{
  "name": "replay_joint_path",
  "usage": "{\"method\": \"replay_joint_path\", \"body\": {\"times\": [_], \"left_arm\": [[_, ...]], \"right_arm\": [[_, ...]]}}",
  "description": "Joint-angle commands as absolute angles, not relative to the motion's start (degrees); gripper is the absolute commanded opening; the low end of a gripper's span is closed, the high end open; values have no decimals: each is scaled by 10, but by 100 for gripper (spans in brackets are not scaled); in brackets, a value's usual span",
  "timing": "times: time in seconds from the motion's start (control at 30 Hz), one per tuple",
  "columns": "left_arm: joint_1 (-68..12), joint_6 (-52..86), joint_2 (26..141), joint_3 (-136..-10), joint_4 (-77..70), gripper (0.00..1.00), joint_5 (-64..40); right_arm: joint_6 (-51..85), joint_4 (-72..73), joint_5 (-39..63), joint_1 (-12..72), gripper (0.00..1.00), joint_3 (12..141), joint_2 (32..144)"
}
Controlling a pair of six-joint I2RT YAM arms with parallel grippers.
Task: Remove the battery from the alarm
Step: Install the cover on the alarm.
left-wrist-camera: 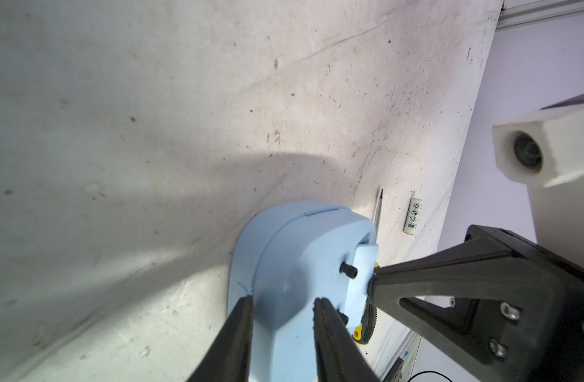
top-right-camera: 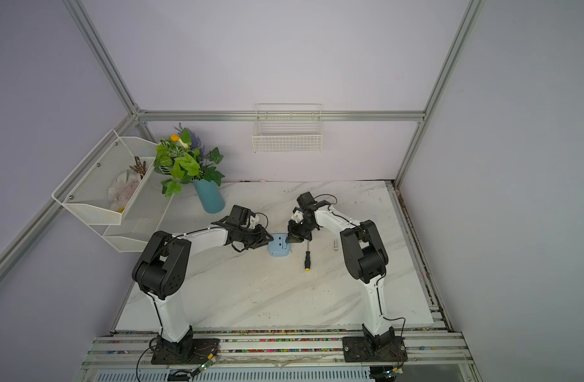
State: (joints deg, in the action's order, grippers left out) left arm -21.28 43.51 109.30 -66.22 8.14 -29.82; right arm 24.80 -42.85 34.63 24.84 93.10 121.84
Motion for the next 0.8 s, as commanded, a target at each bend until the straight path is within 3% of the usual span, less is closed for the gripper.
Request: {"method": "replay_joint_path", "body": {"times": [0.0, 0.77], "left_arm": [[-213, 435, 1090, -654, 71, 35, -306], [-213, 435, 1088, -654, 71, 35, -304]], "right_arm": [[266, -399, 357, 251, 0, 910, 1222], [279, -394, 383, 236, 0, 911, 1215]]}}
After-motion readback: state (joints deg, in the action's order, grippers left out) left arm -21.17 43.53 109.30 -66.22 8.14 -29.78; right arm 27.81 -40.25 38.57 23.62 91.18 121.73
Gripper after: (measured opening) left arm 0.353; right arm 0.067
